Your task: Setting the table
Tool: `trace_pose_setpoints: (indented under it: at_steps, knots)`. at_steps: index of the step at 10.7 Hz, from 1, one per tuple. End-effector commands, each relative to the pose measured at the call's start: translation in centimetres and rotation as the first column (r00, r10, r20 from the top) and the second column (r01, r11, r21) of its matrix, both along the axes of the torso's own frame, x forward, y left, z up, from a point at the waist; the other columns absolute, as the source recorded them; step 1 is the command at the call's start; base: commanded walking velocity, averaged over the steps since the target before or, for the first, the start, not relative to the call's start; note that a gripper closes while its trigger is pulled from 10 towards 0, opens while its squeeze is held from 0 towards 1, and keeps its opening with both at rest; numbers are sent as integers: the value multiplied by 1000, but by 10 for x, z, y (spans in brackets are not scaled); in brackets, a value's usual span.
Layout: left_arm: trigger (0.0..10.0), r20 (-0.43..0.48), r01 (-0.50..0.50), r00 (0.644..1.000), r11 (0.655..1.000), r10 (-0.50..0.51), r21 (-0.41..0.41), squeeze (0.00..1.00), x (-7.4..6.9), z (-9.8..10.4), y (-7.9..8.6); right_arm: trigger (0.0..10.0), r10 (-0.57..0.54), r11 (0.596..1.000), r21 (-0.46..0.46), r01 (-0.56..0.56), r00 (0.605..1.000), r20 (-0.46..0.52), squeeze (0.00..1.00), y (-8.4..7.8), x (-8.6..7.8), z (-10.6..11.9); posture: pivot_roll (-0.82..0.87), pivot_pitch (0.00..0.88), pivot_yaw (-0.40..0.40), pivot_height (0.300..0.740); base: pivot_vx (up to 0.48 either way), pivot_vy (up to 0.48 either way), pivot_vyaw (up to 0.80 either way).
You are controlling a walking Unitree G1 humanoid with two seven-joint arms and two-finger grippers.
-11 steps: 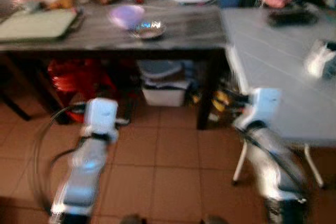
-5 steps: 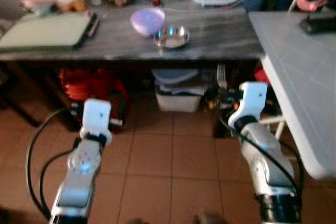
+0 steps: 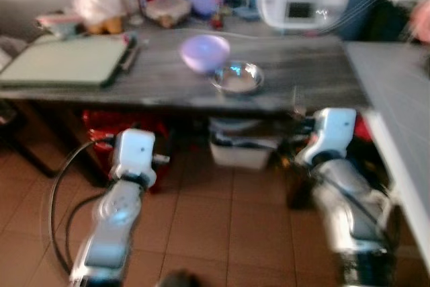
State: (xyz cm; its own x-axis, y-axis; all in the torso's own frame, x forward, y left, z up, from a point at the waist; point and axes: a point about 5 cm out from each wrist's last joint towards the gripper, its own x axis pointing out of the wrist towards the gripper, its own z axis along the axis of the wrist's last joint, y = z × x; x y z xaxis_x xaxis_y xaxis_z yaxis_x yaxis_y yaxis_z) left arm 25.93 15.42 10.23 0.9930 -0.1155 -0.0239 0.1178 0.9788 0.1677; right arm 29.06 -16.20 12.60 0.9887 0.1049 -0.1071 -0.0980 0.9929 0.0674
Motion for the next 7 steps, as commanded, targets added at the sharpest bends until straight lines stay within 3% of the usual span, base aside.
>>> trace_pose_setpoints:
  at_steps: [1,3,5,7]
  knots:
    - [10000,17,18,1000,1000,-18,-3,0,2,5,-4,10000,-29,999,-14,30,999,21,0,-8,1,5,-57,15,66,740,480,0,0]
    - [10000,13,22,1000,1000,-22,-3,0,1,4,-5,10000,-33,999,-14,33,999,25,0,-8,2,5,-56,16,67,740,480,0,0]
    - [10000,10,28,1000,999,-28,-20,0,-1,4,-4,10000,-112,992,-52,114,993,32,0,-17,4,5,-51,18,67,740,480,0,0]
    - [10000,12,19,1000,999,-18,-49,0,-5,4,-1,10000,-181,981,-70,183,983,34,0,-28,5,4,-49,21,67,740,0,0,0]
